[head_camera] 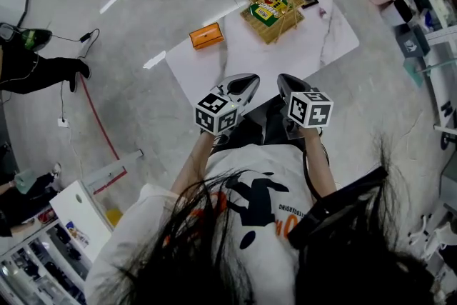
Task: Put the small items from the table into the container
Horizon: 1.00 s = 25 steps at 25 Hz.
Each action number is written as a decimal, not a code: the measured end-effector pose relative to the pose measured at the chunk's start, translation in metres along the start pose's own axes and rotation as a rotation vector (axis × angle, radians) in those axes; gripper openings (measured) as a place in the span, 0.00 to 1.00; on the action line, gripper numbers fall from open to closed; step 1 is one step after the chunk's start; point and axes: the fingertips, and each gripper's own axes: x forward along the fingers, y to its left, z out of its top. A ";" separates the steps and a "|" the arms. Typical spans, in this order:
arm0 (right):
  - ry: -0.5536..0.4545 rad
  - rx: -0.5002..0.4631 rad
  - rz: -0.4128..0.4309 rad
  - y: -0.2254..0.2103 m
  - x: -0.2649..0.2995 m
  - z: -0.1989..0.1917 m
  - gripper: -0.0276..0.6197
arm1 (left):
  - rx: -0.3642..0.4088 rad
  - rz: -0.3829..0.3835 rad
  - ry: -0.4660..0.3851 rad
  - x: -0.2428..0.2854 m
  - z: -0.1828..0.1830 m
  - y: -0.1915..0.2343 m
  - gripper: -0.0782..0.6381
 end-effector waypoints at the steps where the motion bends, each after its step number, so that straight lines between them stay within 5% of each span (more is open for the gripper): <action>1: -0.002 0.010 -0.007 -0.006 -0.001 0.001 0.08 | 0.002 -0.008 0.009 0.005 0.000 -0.001 0.12; 11: -0.041 0.102 -0.063 -0.096 -0.009 0.040 0.08 | 0.021 -0.033 0.046 0.080 0.028 -0.004 0.12; 25: 0.037 0.109 -0.070 -0.254 0.017 0.117 0.08 | -0.056 -0.001 0.093 0.238 0.057 0.006 0.12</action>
